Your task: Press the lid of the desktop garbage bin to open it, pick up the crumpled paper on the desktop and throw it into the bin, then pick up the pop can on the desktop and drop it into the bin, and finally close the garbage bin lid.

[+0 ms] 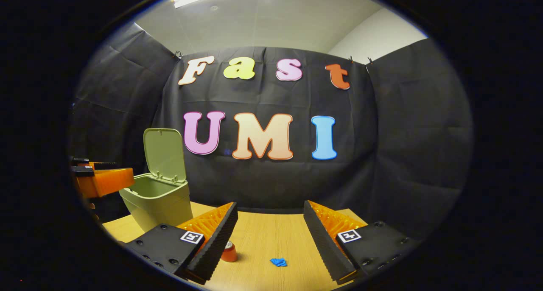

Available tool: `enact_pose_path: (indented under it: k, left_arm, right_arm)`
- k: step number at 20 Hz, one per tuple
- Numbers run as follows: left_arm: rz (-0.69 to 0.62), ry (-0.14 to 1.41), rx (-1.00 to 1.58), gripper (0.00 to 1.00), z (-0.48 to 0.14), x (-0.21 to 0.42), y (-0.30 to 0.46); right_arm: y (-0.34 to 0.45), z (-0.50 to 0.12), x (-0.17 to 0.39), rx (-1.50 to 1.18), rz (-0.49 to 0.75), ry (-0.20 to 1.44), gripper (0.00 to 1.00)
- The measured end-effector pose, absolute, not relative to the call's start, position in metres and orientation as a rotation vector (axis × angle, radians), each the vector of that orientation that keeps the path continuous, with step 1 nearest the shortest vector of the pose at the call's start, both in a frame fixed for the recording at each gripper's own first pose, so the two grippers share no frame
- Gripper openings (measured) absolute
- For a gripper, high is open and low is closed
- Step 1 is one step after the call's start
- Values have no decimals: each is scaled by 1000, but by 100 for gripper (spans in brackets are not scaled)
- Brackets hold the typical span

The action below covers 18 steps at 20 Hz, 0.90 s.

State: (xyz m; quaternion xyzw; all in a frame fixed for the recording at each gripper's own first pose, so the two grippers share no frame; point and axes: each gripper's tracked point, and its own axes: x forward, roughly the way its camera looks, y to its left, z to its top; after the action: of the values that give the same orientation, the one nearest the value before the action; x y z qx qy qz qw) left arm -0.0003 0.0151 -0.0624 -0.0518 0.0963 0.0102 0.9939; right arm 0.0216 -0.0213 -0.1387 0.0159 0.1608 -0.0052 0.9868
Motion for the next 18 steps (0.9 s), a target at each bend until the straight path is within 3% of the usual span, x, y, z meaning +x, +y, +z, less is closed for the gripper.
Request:
enact_pose_path:
  k: [12,18]
  left_arm:
    - [2,321,-66,94,-99,-15,22]
    - [1,338,-40,94,-101,-12,27]
  right_arm:
    - [-26,-275,37,33,22,630,98]
    - [-39,-356,62,37,8,860,99]
